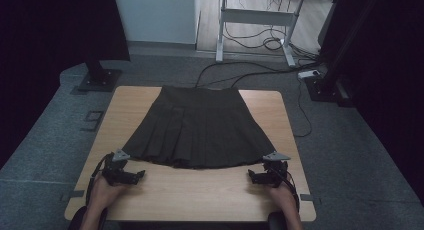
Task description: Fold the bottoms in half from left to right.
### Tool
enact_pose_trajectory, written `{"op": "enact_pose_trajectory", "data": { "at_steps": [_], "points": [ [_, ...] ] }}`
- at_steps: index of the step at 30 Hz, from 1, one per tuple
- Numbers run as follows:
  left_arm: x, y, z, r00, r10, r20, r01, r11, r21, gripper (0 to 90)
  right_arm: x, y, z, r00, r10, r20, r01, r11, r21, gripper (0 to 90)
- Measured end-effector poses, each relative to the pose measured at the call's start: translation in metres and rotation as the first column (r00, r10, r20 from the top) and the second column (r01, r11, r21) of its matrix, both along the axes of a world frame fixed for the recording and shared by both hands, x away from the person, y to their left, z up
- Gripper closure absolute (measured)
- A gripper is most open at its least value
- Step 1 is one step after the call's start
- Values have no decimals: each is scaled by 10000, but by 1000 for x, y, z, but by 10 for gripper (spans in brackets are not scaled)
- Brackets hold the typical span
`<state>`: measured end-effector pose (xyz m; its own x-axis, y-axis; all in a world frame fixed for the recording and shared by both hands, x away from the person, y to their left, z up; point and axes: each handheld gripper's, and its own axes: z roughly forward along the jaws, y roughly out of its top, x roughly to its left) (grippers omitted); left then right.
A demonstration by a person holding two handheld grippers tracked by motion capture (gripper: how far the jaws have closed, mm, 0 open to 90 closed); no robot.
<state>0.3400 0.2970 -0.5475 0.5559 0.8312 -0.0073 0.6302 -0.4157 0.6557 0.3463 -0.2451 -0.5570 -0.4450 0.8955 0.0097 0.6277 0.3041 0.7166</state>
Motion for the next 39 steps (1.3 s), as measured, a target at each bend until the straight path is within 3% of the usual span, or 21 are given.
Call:
{"op": "enact_pose_trajectory", "data": {
  "at_steps": [15, 20, 23, 27, 31, 35, 39],
  "points": [
    [0, -1, 0, 9999, 103, -19, -103, 9999, -1, 0, 0, -1, 0, 9999, 121, 6, -121, 9999, 3, 0],
    [2, -2, 3, 9996, 141, -236, -140, 9999, 36, 9, 0, -2, 1, 9998, 175, -46, -175, 9998, -10, 0],
    [3, 0, 6, 9993, 102, -358, -111, 9997, -237, 37, 0, -2, 2, 9997, 179, -189, -177, 9998, 63, 0],
    [5, 4, 17, 9999, 120, -28, -121, 9995, -281, 64, -2, -3, 7, 9993, 92, -352, -88, 9999, 106, 58],
    [8, 8, 29, 9996, 161, 252, -149, 9987, -484, 93, -3, -1, 16, 9998, 125, -154, -124, 9999, 60, 58],
    [16, 14, 40, 9990, 134, 432, -109, 9982, -585, 145, -4, 5, 31, 9996, 250, 155, -253, 9995, 198, 59],
    [31, 16, 49, 9982, 33, 603, 5, 9980, -625, 179, 1, 13, 39, 9987, 514, 62, -516, 9973, 530, 58]
  ]
}}
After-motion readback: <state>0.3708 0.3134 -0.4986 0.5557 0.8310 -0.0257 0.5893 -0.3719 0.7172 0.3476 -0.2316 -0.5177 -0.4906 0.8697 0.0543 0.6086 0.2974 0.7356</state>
